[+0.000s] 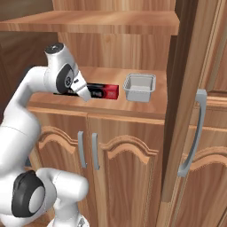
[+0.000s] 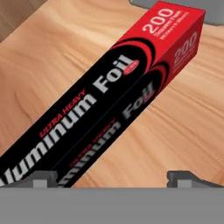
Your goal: Retrieve the tupperware and aluminum foil from the cabinet and place them on the dining counter near the plate with tomato and steak to prepare for storing leftovers.
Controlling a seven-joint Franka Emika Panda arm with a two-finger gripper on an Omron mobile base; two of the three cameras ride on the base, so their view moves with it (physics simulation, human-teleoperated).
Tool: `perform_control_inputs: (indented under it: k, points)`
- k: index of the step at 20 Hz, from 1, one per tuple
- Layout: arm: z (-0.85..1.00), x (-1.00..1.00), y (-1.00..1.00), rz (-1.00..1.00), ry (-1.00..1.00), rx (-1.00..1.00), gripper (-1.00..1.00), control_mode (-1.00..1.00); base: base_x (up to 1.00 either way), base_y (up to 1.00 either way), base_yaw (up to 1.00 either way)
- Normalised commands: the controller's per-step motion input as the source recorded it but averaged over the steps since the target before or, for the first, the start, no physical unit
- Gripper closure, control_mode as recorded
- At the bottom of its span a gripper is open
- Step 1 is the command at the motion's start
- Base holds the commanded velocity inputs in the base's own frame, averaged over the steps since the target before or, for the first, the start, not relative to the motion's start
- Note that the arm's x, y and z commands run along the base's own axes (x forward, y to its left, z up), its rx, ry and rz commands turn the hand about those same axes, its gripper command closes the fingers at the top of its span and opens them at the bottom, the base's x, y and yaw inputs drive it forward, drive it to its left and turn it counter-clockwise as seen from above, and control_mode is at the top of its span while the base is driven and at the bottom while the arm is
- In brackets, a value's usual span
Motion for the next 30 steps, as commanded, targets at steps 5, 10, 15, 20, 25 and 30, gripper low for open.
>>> perform_control_inputs:
  k: [5,10,15,20,25,30]
  points:
    - [-0.02,0.0,0.0,-0.05,0.0,0.24,-1.0,-1.0,0.0,0.0,0.0]
    - [0.0,0.01,0.0,-0.03,0.02,0.25,-1.0,-1.0,0.0,0.0,0.0]
    - [0.0,0.0,0.0,-0.03,0.05,0.24,-1.0,-1.0,0.0,0.0,0.0]
    - [0.0,0.06,0.09,-0.03,0.05,0.2,-1.0,-1.0,0.0,0.0,0.0]
    - [0.0,0.07,0.25,-0.04,0.0,0.17,-1.0,-1.0,0.0,0.0,0.0]
    - [0.02,0.14,0.14,-0.04,0.07,0.15,-1.0,-1.0,0.0,0.0,0.0]
